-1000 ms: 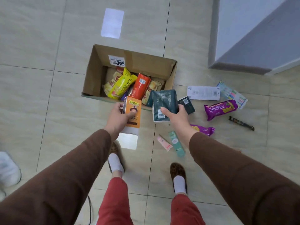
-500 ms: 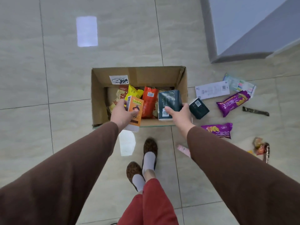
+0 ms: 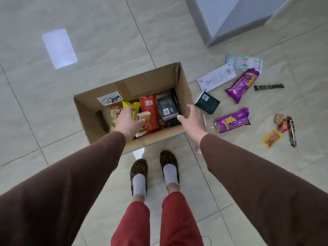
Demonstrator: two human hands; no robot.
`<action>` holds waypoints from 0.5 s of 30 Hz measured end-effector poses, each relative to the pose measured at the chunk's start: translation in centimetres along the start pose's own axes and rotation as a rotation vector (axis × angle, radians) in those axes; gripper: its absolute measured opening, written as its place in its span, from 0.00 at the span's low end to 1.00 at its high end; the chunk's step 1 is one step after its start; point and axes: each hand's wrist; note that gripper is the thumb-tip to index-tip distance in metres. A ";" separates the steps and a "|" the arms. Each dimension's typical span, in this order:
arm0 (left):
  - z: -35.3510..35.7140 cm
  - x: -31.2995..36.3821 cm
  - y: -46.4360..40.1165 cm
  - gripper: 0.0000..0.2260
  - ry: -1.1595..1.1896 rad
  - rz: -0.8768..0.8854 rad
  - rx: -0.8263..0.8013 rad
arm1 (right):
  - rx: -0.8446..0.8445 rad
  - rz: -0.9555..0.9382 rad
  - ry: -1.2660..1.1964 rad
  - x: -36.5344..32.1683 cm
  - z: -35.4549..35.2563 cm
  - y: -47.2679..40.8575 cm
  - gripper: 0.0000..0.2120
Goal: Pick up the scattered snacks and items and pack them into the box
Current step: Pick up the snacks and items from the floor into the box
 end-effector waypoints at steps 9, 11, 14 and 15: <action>5.9 8.1 4.8 0.23 -0.377 0.443 -0.289 | 0.187 0.079 -0.112 7.0 -2.4 7.5 0.21; 8.6 10.2 6.6 0.22 -0.415 0.510 -0.352 | 0.212 0.147 -0.157 10.2 -3.7 9.0 0.21; 13.6 12.7 9.5 0.23 -0.474 0.547 -0.450 | 0.262 0.262 -0.208 15.8 -5.5 11.2 0.21; 15.5 13.4 10.5 0.24 -0.497 0.565 -0.479 | 0.280 0.290 -0.224 17.8 -6.1 11.8 0.21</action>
Point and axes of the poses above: each hand's wrist, its own y-axis away from the middle knuckle, its own z-axis out of the palm, x = y × z, and after that the axes turned 15 degrees about y, right-handed
